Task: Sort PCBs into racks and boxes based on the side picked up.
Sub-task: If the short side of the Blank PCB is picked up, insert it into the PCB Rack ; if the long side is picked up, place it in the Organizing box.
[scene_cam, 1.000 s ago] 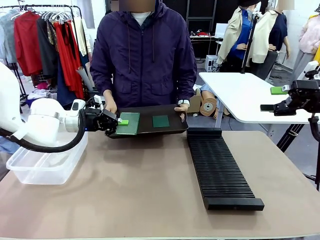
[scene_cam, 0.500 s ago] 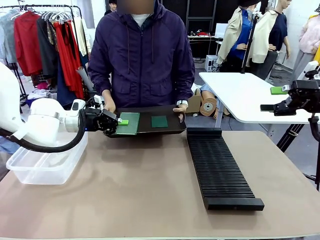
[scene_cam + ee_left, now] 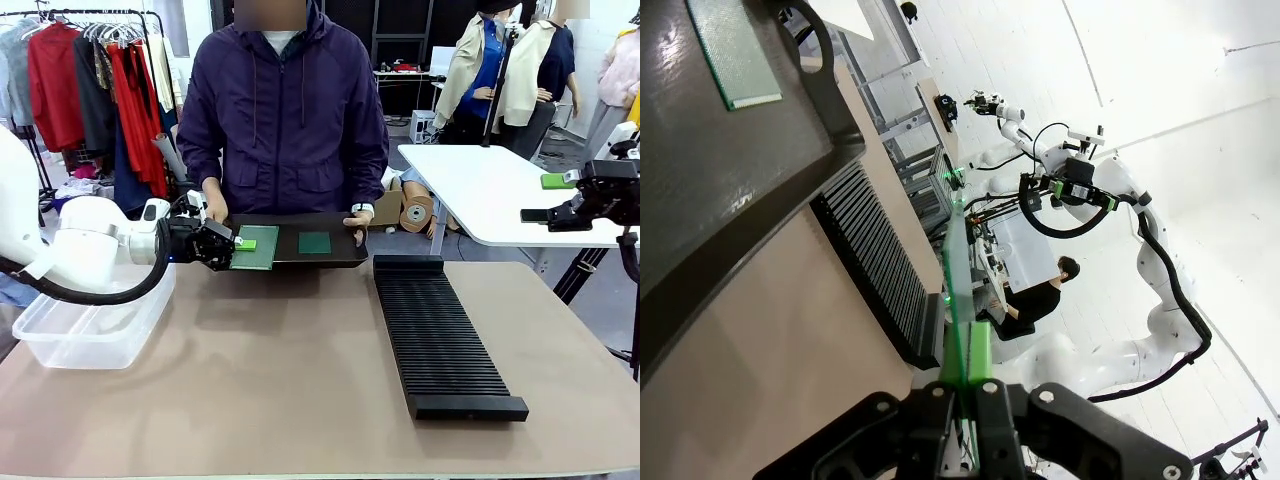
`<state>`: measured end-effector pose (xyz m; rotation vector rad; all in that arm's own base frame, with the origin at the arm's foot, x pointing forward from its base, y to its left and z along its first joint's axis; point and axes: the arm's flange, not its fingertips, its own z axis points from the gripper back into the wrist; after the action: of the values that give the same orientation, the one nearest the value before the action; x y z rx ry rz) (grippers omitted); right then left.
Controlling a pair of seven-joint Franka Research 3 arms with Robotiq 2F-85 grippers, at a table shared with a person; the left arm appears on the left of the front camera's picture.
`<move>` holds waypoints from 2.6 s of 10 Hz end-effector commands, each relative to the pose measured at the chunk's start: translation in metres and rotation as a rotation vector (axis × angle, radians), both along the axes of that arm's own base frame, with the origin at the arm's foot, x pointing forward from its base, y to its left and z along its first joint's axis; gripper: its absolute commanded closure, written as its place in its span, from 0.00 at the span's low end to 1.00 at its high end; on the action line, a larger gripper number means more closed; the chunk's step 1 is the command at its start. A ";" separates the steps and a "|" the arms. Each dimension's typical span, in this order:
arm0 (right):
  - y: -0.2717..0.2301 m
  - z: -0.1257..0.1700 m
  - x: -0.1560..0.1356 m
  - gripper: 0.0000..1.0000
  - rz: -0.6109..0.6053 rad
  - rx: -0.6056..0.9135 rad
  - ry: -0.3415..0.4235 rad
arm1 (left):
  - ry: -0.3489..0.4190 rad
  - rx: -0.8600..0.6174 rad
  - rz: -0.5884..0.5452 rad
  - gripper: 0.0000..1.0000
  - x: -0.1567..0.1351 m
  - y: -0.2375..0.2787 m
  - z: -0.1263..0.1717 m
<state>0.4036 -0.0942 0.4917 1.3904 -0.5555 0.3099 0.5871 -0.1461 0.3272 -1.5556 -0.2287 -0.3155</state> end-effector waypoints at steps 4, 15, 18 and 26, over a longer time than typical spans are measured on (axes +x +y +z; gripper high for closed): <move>0.000 0.001 -0.001 0.00 0.001 0.006 -0.008 | 0.124 0.116 0.023 1.00 -0.011 0.048 0.052; 0.000 0.001 -0.001 0.00 0.001 0.006 -0.008 | 0.196 0.839 0.136 1.00 -0.021 0.173 0.114; 0.000 0.001 -0.001 0.00 0.001 0.006 -0.008 | 0.193 0.955 0.221 1.00 -0.025 0.203 0.118; 0.000 0.001 -0.001 0.00 0.001 0.006 -0.008 | 0.143 1.038 0.236 1.00 -0.018 0.200 0.087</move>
<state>0.4034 -0.0942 0.4912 1.3907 -0.5550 0.3089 0.5715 0.0565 0.4189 -0.5466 -0.1028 -0.0959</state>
